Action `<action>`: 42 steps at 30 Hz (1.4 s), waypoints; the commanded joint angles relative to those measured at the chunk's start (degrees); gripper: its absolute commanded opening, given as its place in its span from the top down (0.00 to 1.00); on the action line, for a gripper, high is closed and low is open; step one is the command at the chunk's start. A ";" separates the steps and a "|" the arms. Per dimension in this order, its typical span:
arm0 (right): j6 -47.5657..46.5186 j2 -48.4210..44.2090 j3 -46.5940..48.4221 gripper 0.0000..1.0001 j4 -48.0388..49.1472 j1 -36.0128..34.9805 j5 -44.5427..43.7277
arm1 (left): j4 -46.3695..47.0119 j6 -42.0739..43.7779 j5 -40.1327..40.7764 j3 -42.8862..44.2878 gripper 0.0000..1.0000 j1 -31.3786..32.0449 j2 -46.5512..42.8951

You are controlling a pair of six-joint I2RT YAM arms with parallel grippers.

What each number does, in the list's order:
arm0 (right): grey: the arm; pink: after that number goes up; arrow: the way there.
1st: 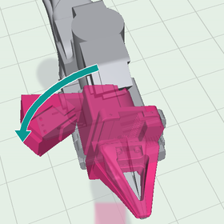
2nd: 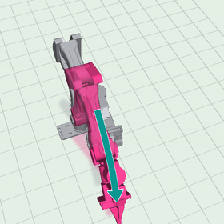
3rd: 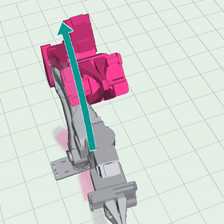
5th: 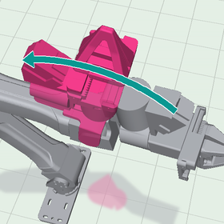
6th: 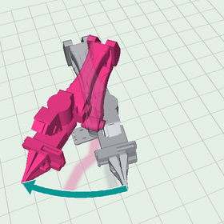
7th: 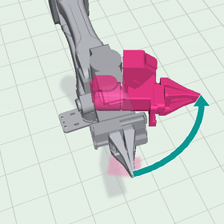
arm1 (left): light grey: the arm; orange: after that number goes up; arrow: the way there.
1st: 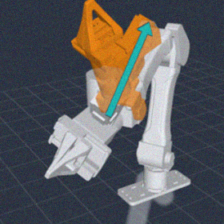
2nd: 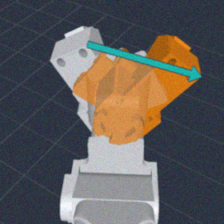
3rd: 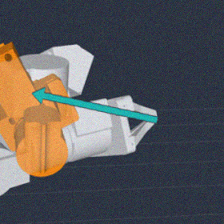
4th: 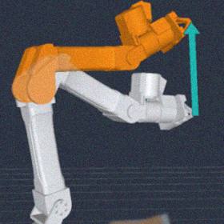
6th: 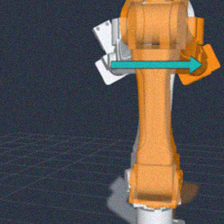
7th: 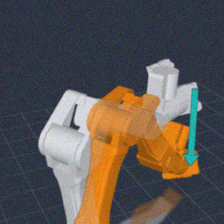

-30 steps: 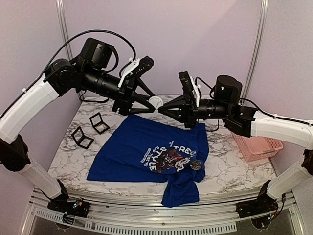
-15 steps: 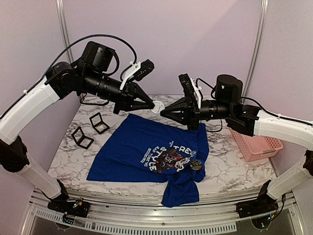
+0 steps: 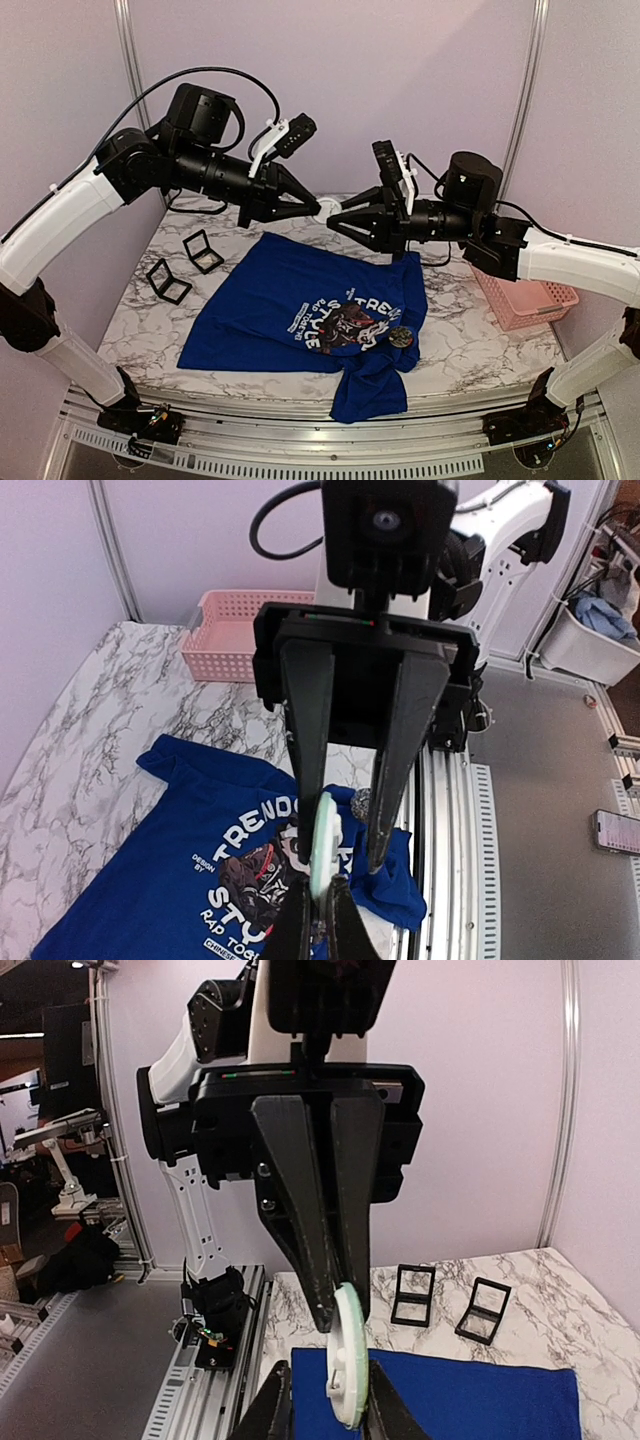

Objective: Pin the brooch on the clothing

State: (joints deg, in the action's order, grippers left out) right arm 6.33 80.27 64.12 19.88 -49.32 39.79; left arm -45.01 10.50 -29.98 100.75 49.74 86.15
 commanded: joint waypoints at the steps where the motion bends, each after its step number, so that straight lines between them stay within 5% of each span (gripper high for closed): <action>1: 4.48 1.46 -1.30 0.85 6.72 0.23 0.82 | 2.50 -2.01 0.16 -0.73 1.00 0.65 -0.67; 11: 3.91 0.90 -2.25 1.00 7.34 0.20 -0.57 | 2.39 -0.41 -0.75 -0.95 1.00 1.49 -0.90; 20: 4.56 3.11 0.08 1.00 5.05 0.19 -5.49 | 0.74 1.53 0.66 0.64 1.00 4.87 0.12; 29: 4.45 3.22 0.99 0.90 2.93 0.23 -8.41 | 0.47 1.90 0.97 1.03 1.00 5.70 0.76; 33: 4.00 2.97 1.08 0.81 2.26 0.26 -8.40 | 0.20 2.07 1.43 1.64 1.00 5.72 0.81; 42: -5.19 -3.67 -1.75 0.36 -4.71 0.20 4.37 | -0.96 5.65 8.77 2.00 1.00 4.83 0.43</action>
State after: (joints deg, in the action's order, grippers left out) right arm 6.61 81.52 63.61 20.40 -49.28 38.15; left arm -44.84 13.52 -24.21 101.21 53.89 86.19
